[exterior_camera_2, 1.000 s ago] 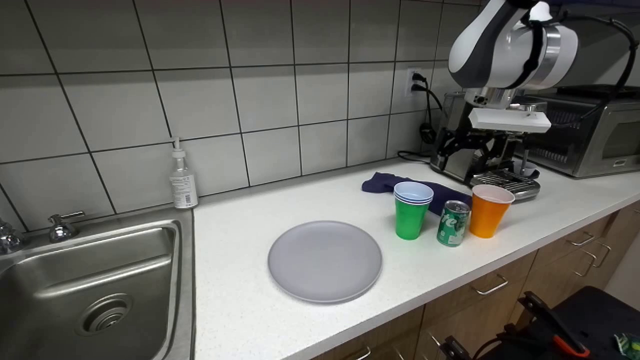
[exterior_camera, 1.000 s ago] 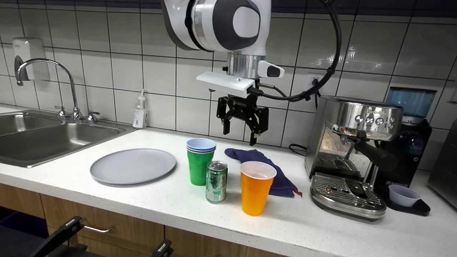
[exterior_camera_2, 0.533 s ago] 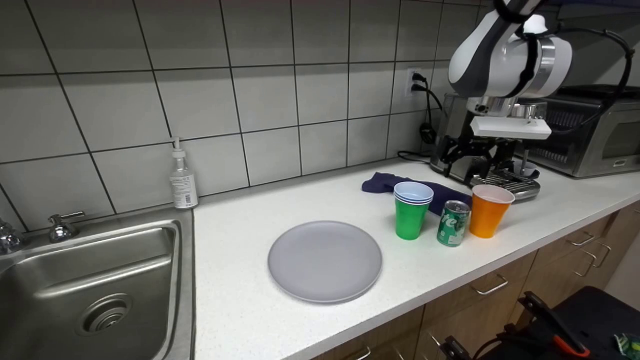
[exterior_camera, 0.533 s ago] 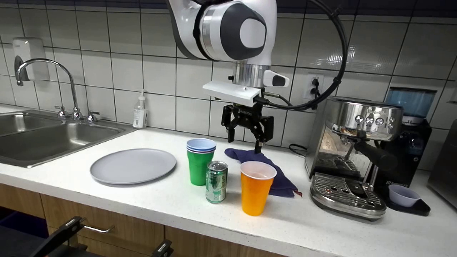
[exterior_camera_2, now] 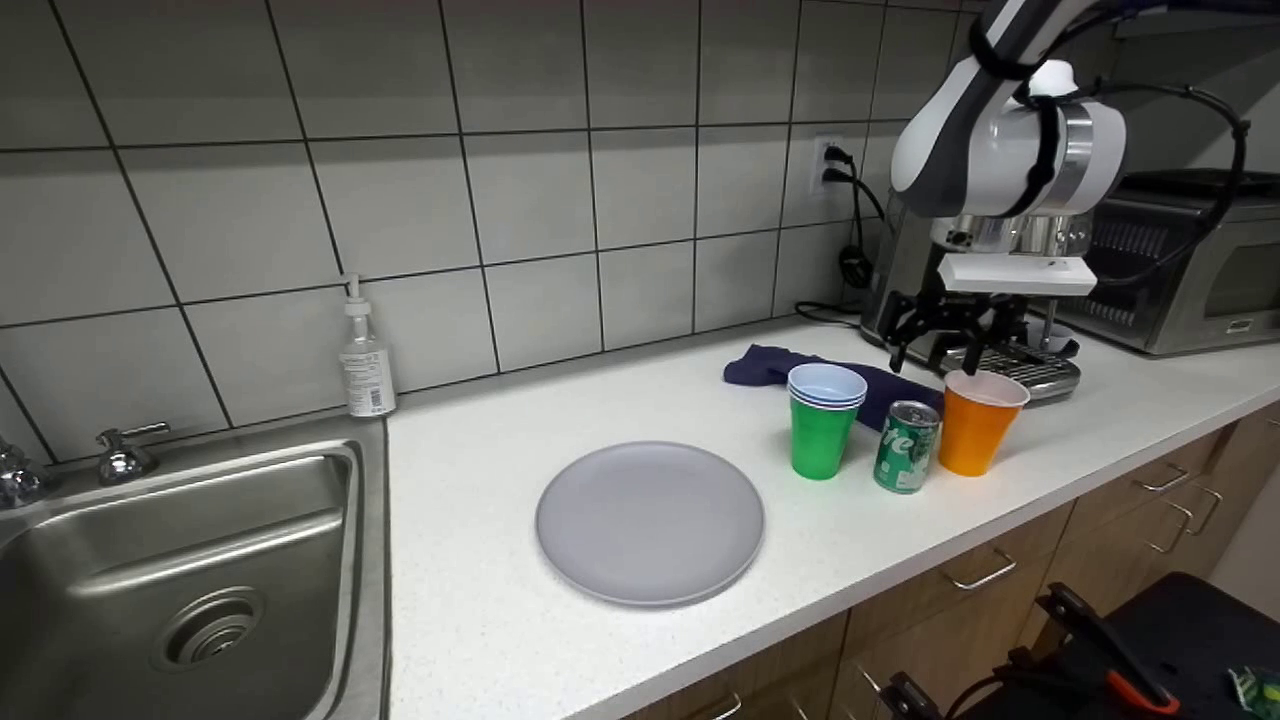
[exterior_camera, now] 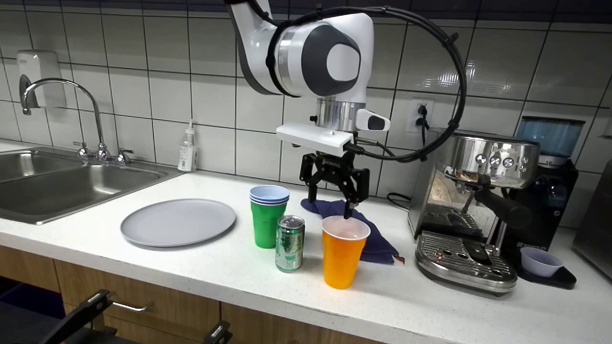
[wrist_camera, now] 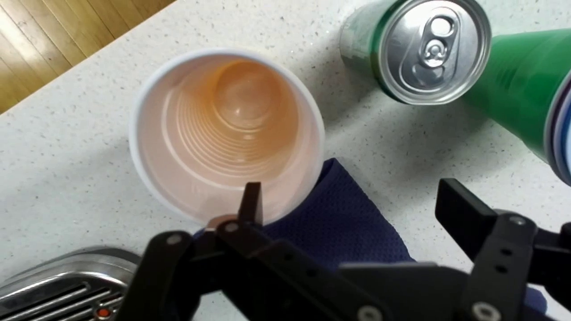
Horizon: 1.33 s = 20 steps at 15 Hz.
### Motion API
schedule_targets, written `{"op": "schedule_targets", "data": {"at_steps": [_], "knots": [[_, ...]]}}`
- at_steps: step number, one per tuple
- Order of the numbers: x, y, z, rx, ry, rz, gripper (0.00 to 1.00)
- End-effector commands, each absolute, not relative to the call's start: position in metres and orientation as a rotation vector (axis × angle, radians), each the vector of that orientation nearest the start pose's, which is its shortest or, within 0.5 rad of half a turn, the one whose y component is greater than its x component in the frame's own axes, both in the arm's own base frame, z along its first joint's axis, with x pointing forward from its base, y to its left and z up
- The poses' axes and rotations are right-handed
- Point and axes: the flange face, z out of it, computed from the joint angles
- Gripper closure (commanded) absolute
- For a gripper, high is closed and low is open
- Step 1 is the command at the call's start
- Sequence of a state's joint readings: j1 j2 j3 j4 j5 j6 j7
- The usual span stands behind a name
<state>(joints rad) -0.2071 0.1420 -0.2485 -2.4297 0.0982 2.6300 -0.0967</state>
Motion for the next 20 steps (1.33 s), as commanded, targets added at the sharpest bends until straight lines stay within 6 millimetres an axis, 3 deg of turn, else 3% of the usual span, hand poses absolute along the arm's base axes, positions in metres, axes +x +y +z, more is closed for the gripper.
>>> {"op": "schedule_targets", "data": {"at_steps": [1, 20], "knots": [[0.448, -0.23, 0.249, -3.088, 0.684, -0.074, 0.0], [0.443, -0.224, 0.239, -3.081, 0.675, -0.048, 0.0]]}}
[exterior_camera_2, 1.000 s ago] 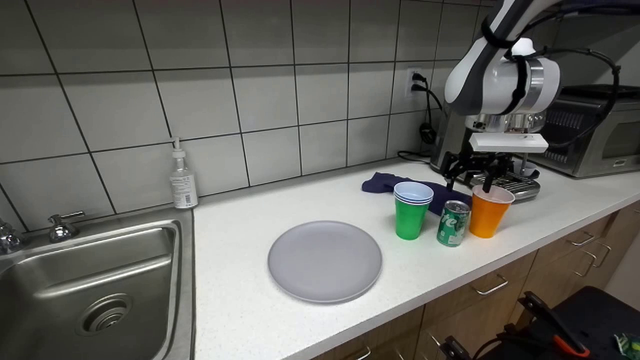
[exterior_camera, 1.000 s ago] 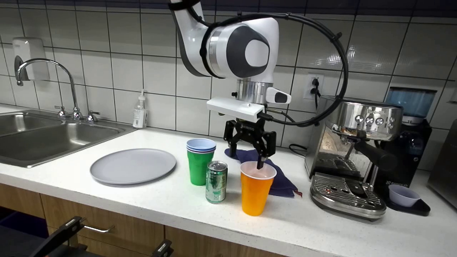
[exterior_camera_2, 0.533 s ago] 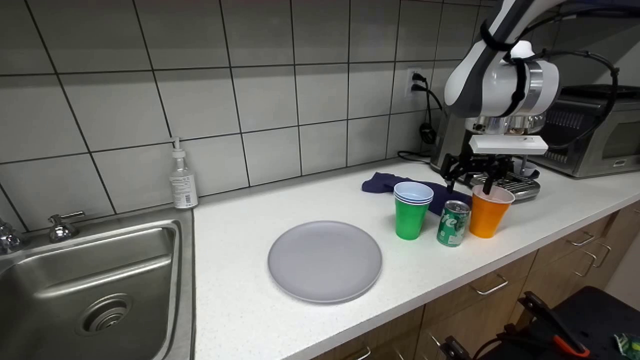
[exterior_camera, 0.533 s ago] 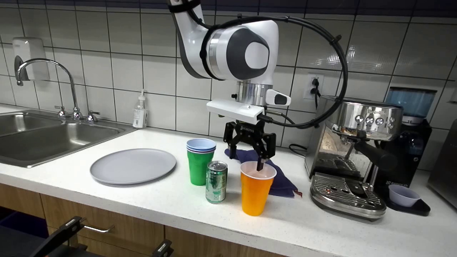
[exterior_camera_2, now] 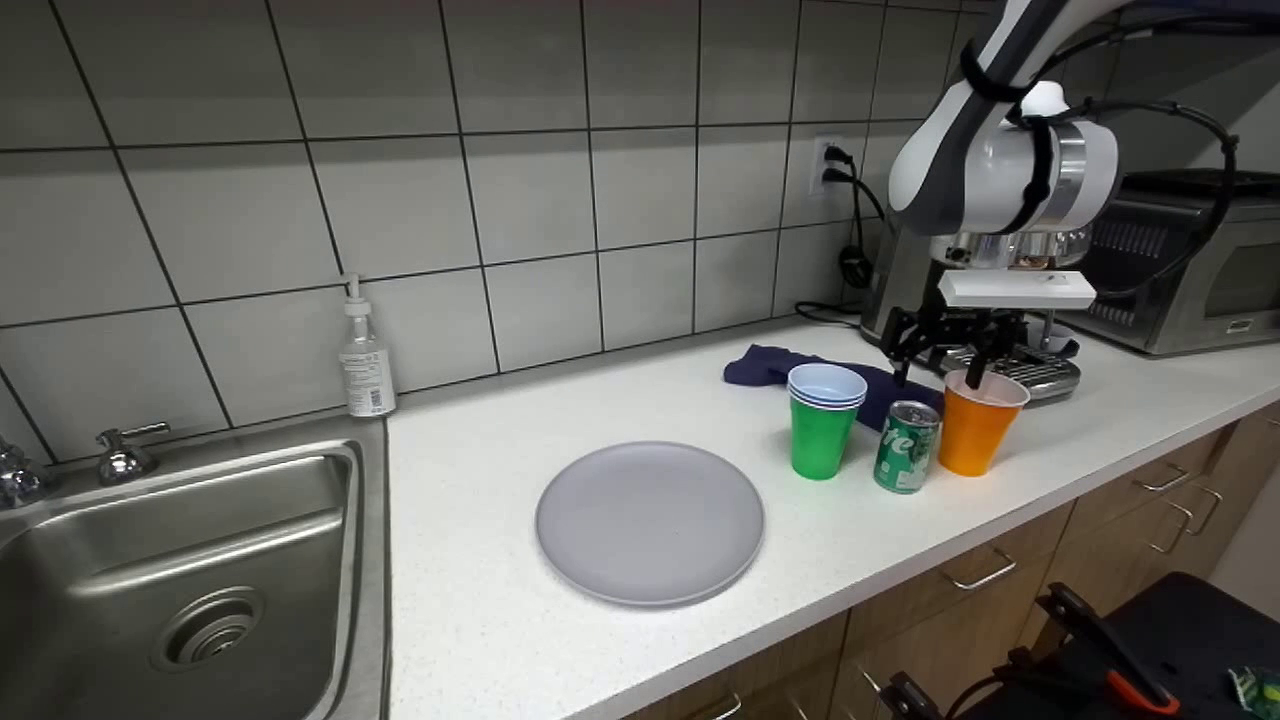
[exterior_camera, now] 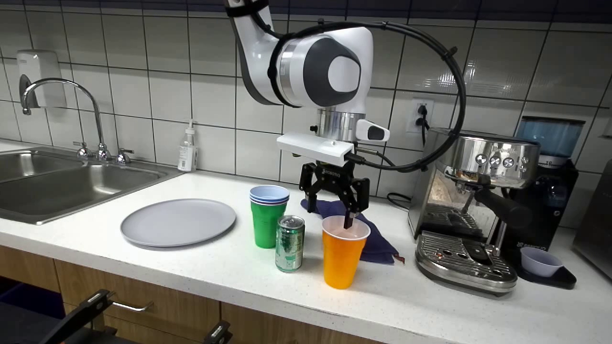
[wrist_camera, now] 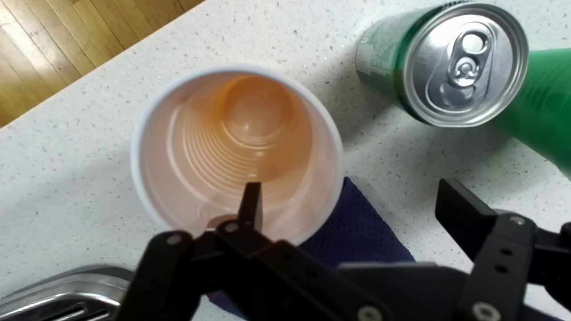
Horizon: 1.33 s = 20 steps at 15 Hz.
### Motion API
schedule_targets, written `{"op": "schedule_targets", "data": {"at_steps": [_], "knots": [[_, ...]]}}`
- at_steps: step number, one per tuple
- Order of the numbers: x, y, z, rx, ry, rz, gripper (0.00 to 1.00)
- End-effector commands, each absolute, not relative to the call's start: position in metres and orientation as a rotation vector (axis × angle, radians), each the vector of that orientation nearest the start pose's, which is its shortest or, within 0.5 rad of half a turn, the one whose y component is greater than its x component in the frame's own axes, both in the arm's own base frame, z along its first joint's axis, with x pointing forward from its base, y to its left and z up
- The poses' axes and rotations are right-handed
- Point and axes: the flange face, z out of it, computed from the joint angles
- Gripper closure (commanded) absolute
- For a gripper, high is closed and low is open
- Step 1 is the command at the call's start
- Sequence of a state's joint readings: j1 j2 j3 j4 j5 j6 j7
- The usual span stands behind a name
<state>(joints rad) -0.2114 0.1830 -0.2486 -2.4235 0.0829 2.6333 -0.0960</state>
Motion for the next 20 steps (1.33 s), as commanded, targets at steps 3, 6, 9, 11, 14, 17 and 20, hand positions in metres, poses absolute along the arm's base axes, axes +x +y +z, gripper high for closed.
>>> {"op": "schedule_targets", "data": {"at_steps": [3, 6, 9, 11, 14, 17, 20], "knots": [[0.4433, -0.2242, 0.2393, -3.081, 0.675, -0.048, 0.0], [0.4433, -0.2242, 0.2393, -3.081, 0.675, -0.049, 0.0], [0.4437, -0.2239, 0.2374, -3.087, 0.66, -0.052, 0.0], [0.4443, -0.2243, 0.2363, -3.089, 0.652, -0.052, 0.0], [0.4447, -0.2253, 0.2366, -3.092, 0.651, -0.058, 0.0], [0.4451, -0.2261, 0.2379, -3.097, 0.649, -0.077, 0.32], [0.4457, -0.2269, 0.2398, -3.098, 0.649, -0.095, 0.58]]}}
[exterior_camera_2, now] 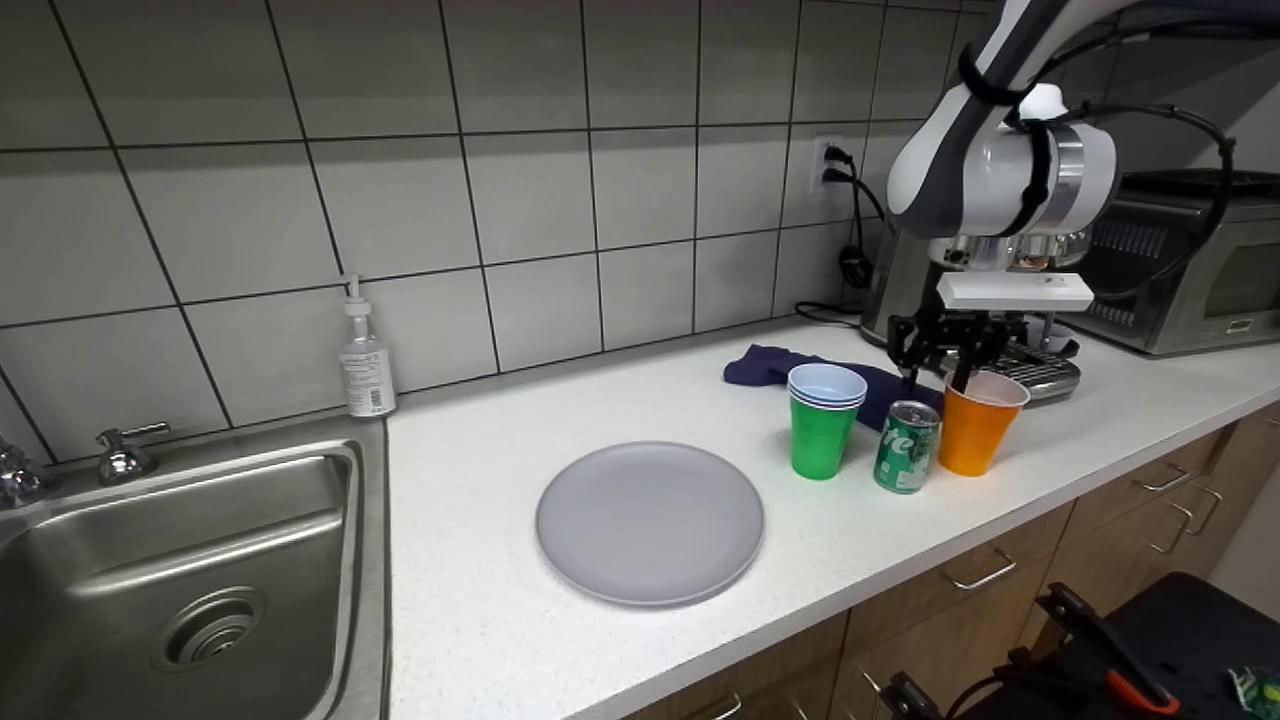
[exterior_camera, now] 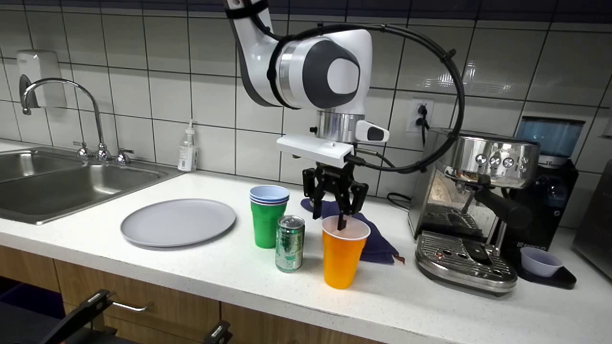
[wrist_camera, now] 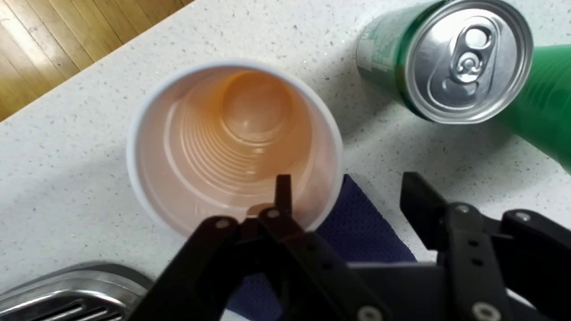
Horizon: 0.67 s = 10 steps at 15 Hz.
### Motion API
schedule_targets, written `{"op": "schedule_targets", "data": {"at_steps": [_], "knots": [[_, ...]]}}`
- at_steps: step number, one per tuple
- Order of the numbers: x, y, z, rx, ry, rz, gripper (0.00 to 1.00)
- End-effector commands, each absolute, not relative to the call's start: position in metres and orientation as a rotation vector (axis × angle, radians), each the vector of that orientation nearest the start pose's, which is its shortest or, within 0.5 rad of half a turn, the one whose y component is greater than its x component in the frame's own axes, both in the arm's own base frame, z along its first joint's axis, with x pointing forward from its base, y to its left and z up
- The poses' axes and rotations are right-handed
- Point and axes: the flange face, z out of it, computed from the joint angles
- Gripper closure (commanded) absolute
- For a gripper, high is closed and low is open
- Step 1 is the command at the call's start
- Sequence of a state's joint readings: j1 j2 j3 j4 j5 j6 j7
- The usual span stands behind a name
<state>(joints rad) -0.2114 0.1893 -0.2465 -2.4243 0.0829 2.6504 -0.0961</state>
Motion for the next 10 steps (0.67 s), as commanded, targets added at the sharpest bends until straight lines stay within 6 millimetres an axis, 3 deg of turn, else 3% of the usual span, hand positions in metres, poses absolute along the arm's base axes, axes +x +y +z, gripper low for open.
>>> {"op": "schedule_targets", "data": {"at_steps": [1, 6, 10], "knots": [[0.446, -0.2272, 0.2402, -3.099, 0.65, -0.1, 0.65], [0.4465, -0.2294, 0.2406, -3.106, 0.652, -0.119, 1.0], [0.4451, -0.2322, 0.2448, -3.107, 0.653, -0.138, 0.99]]}}
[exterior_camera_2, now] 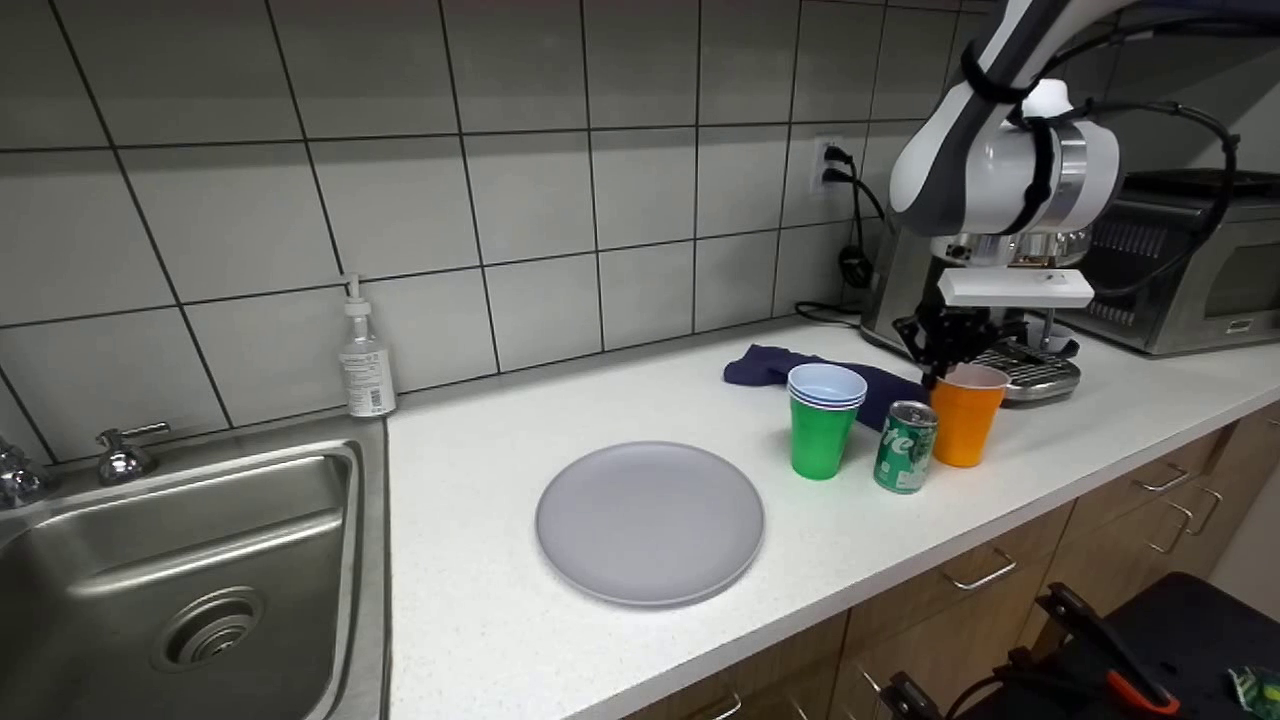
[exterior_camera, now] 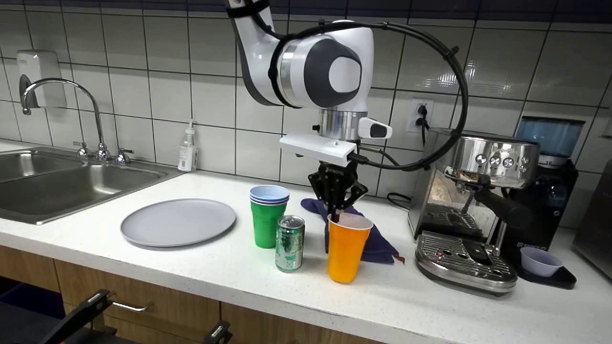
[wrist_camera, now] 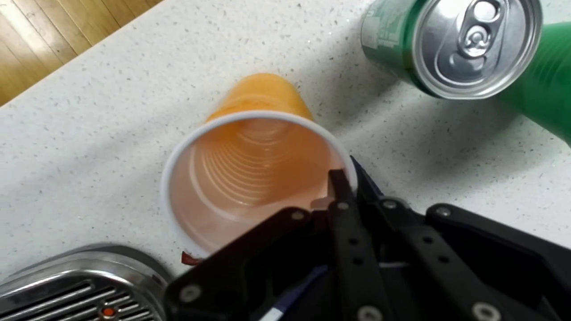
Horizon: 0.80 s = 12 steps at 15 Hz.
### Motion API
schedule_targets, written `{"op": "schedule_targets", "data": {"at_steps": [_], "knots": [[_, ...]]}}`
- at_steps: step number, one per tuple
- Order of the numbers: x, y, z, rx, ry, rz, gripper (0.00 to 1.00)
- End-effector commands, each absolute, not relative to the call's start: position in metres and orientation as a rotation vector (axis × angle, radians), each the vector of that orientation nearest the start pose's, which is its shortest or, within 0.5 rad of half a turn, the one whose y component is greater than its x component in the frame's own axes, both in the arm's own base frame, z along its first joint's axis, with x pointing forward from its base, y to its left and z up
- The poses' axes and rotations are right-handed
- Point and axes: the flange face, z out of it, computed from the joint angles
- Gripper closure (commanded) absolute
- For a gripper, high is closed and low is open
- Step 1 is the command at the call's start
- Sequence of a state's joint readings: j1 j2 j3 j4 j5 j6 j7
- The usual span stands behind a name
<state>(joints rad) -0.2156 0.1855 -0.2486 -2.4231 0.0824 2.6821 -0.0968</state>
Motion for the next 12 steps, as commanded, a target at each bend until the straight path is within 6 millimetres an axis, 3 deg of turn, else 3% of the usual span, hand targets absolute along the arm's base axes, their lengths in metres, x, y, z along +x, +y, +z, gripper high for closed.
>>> {"op": "schedule_targets", "data": {"at_steps": [1, 6, 12], "knots": [[0.444, -0.233, 0.246, -3.107, 0.653, -0.142, 0.99], [0.441, -0.232, 0.256, -3.129, 0.593, -0.147, 0.99], [0.44, -0.225, 0.28, -3.173, 0.389, -0.187, 0.99]]}}
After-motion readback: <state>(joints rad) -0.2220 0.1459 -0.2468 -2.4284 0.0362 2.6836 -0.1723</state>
